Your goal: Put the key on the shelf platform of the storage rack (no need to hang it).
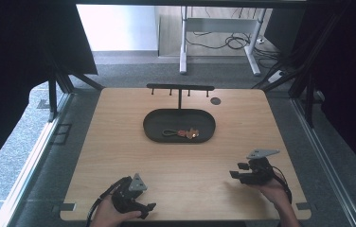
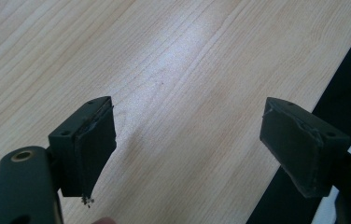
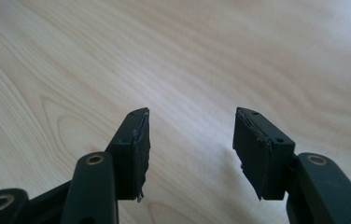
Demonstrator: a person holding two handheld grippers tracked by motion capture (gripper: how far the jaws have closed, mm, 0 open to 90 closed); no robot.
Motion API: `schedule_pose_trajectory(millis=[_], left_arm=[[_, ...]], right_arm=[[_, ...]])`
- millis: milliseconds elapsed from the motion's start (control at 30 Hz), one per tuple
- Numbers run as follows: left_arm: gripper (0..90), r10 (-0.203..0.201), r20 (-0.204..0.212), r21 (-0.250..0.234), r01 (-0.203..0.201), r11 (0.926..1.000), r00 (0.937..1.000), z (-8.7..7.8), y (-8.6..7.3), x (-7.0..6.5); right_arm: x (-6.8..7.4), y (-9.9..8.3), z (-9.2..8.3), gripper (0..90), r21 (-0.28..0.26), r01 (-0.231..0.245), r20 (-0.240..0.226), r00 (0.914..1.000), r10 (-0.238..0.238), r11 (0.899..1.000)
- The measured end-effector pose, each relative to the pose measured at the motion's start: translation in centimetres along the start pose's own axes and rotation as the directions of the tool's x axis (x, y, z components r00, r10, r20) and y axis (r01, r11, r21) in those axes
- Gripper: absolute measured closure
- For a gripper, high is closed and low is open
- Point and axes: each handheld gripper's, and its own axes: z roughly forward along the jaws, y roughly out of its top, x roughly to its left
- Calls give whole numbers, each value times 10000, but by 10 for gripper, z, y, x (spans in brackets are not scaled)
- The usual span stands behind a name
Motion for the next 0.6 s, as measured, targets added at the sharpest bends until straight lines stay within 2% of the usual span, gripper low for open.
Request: schedule_pose_trajectory(millis=[67, 167, 400, 533, 600], left_arm=[[188, -9, 7, -54, 9, 10000, 10000, 0, 0, 0], [189, 50, 18, -58, -50, 10000, 10000, -1, 0, 0], [189, 91, 17, -128, -91, 9999, 10000, -1, 2, -2], [189, 101, 3, -272, -101, 9996, 9999, -3, 4, -4], [189, 25, -33, -390, -26, 9992, 10000, -5, 5, -2]], right_arm=[[0, -5, 5, 457, 302, 47, 76, 10000, -49, 9995], [1, -7, 8, 455, 351, 3, 46, 10000, -5, 9994], [5, -7, 5, 426, 85, 231, 275, 9993, -233, 9997], [6, -9, -2, 381, -194, 218, 497, 9985, -208, 9996], [6, -10, -6, 362, -380, 195, 777, 9968, -165, 9991]])
